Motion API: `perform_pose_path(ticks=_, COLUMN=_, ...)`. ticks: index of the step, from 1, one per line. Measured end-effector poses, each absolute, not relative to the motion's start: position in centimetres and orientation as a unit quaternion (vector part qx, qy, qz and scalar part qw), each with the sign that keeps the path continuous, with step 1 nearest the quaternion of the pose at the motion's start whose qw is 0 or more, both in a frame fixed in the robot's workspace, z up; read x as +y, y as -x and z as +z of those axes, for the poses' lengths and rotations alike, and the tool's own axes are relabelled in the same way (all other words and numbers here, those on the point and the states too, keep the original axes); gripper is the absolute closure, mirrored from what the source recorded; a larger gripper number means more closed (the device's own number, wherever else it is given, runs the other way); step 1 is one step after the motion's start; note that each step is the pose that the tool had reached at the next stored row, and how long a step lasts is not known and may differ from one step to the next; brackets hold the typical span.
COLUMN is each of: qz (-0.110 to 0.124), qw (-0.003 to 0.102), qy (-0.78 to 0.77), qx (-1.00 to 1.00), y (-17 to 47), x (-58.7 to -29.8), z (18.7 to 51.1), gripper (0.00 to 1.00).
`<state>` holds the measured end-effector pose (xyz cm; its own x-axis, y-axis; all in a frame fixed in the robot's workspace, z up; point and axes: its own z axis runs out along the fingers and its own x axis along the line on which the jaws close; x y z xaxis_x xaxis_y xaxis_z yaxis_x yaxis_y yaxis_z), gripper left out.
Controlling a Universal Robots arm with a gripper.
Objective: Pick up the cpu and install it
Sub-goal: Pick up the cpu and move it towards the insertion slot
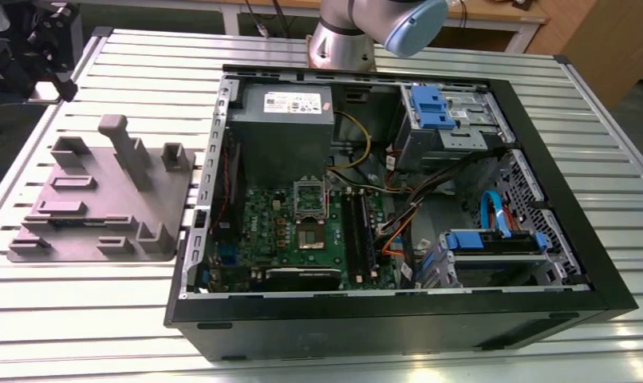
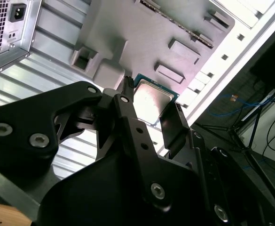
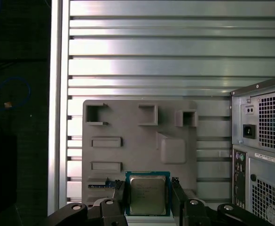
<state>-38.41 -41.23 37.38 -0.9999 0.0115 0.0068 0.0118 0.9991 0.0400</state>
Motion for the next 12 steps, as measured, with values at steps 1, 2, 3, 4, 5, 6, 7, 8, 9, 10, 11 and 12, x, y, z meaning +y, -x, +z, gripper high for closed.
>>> perform_pose_path(ticks=1, qz=-0.02, qw=0.003, qy=0.006, qx=-1.0, y=38.37, x=-41.23, z=37.38, gripper=0.53)
perform_pose_path(ticks=2, qz=-0.02, qw=0.003, qy=0.006, qx=-1.0, y=38.35, x=-41.23, z=37.37, gripper=0.53)
perform_pose_path(ticks=3, qz=-0.02, qw=0.003, qy=0.006, qx=-1.0, y=38.32, x=-41.23, z=37.37, gripper=0.53)
perform_pose_path(ticks=4, qz=-0.02, qw=0.003, qy=0.006, qx=-1.0, y=38.29, x=-41.23, z=37.38, gripper=0.53)
perform_pose_path(ticks=5, qz=-0.02, qw=0.003, qy=0.006, qx=-1.0, y=38.26, x=-41.23, z=37.38, gripper=0.53)
perform_pose_path(ticks=6, qz=-0.02, qw=0.003, qy=0.006, qx=-1.0, y=38.2, x=-41.23, z=37.38, gripper=0.53)
perform_pose_path(ticks=7, qz=-0.02, qw=0.003, qy=0.006, qx=-1.0, y=38.16, x=-41.23, z=37.38, gripper=0.53)
perform_pose_path(ticks=8, qz=-0.02, qw=0.003, qy=0.006, qx=-1.0, y=38.12, x=-41.23, z=37.38, gripper=0.53)
perform_pose_path(ticks=9, qz=-0.02, qw=0.003, qy=0.006, qx=-1.0, y=38.08, x=-41.23, z=37.38, gripper=0.53)
perform_pose_path(ticks=10, qz=-0.02, qw=0.003, qy=0.006, qx=-1.0, y=38.04, x=-41.23, z=37.38, gripper=0.53)
perform_pose_path(ticks=11, qz=-0.02, qw=0.003, qy=0.006, qx=-1.0, y=38.0, x=-41.23, z=37.38, gripper=0.53)
perform_pose_path(ticks=12, qz=-0.02, qw=0.003, qy=0.006, qx=-1.0, y=37.97, x=-41.23, z=37.38, gripper=0.53)
